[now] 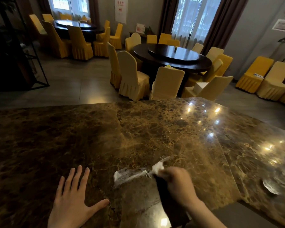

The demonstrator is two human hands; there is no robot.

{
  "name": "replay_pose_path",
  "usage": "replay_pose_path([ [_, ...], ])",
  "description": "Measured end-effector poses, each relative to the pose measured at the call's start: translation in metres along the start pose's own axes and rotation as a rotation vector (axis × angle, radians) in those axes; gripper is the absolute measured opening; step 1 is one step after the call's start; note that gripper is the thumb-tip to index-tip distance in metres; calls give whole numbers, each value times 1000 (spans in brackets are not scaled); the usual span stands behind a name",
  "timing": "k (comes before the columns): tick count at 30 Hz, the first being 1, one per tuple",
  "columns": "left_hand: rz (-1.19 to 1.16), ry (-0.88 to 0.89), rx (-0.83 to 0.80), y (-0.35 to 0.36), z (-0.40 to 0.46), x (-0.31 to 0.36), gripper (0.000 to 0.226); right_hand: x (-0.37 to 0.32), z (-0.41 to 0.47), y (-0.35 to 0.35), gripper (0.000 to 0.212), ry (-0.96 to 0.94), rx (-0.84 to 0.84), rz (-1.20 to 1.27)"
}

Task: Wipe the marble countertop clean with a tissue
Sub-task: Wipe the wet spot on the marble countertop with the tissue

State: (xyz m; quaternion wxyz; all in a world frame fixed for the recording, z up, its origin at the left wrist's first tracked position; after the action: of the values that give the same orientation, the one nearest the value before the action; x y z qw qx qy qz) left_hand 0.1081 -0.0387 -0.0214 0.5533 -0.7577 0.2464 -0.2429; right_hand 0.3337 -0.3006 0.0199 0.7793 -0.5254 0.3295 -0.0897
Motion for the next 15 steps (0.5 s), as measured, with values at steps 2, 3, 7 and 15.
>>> replay_pose_path([
  [2,6,-2,-3,0,0,0,141,31,22,-19,17,202,188,47],
  [3,5,-3,-6,0,0,0,141,44,32,-27,25,282,252,19],
  [7,19,-16,-17,0,2,1,142,72,51,-21,46,407,75,-129],
  [15,23,-23,-28,3,7,0,144,12,49,28,50,31,-127,-176],
])
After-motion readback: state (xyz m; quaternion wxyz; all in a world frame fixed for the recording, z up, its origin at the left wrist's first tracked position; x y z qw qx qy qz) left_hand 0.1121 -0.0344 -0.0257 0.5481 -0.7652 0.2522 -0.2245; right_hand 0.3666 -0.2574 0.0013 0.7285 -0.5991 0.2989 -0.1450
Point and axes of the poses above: each hand's wrist, its own z-axis towards the middle knuckle, its own y-axis out of the palm, x = y × z, the point moved 3 cm from there along z, towards the middle knuckle, and after that the axes turned 10 degrees about -y, right-handed, at the moved point
